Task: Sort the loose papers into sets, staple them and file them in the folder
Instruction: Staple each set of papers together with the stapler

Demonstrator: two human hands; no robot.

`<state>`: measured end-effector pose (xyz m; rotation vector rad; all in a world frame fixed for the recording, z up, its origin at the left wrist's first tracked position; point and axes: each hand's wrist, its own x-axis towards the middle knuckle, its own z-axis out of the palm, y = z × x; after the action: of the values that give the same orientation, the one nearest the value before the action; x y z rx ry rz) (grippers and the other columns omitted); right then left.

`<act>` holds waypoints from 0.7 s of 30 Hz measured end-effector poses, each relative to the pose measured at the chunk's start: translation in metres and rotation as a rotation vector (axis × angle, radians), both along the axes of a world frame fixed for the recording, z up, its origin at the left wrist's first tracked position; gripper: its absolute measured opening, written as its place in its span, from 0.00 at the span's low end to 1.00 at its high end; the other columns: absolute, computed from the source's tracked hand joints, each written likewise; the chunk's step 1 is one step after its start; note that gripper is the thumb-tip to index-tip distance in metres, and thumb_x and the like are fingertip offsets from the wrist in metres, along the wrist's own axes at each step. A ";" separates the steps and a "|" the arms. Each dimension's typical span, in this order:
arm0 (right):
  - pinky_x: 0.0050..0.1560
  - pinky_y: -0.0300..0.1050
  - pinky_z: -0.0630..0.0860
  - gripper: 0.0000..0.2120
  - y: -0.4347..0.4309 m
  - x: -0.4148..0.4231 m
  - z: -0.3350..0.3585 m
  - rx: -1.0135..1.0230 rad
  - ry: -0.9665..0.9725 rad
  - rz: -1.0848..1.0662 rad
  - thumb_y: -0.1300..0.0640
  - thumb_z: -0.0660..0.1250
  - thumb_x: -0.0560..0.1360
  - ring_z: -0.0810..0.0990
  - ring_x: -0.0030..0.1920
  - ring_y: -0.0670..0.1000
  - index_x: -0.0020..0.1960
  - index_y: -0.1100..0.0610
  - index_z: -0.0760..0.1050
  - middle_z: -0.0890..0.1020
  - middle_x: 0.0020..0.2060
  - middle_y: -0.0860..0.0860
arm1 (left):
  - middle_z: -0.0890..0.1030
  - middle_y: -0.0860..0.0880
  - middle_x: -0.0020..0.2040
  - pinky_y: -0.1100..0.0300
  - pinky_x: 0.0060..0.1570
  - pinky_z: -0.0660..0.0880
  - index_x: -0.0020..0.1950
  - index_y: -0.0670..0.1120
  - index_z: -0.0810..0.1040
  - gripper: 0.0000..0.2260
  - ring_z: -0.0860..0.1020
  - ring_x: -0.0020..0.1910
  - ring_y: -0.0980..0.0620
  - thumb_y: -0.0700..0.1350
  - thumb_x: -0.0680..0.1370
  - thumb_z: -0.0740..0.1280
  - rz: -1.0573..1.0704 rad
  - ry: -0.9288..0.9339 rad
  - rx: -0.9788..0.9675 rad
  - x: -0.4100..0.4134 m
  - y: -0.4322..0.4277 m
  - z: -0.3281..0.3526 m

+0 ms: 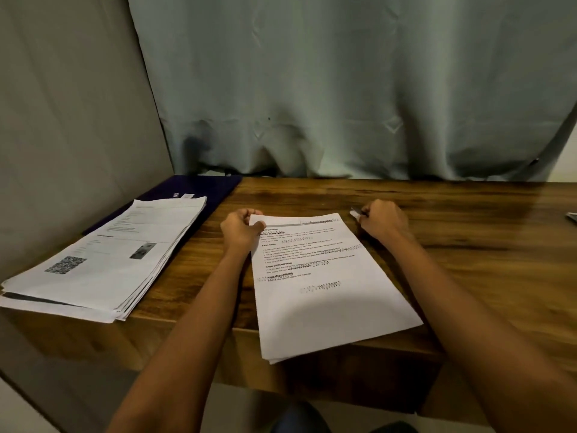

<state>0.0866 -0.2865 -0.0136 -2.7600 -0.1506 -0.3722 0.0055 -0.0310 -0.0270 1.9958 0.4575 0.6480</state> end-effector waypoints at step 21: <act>0.55 0.46 0.75 0.20 -0.027 -0.104 0.003 0.394 0.152 0.248 0.42 0.65 0.75 0.76 0.54 0.48 0.60 0.54 0.76 0.79 0.53 0.48 | 0.68 0.42 0.71 0.58 0.54 0.67 0.72 0.40 0.62 0.35 0.69 0.67 0.43 0.58 0.74 0.69 -0.193 0.336 0.277 -0.038 -0.024 0.026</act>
<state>-0.0171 -0.3135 -0.0103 -2.3349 -0.3384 -0.1094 -0.0326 -0.0546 -0.0012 2.3914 0.3813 0.2647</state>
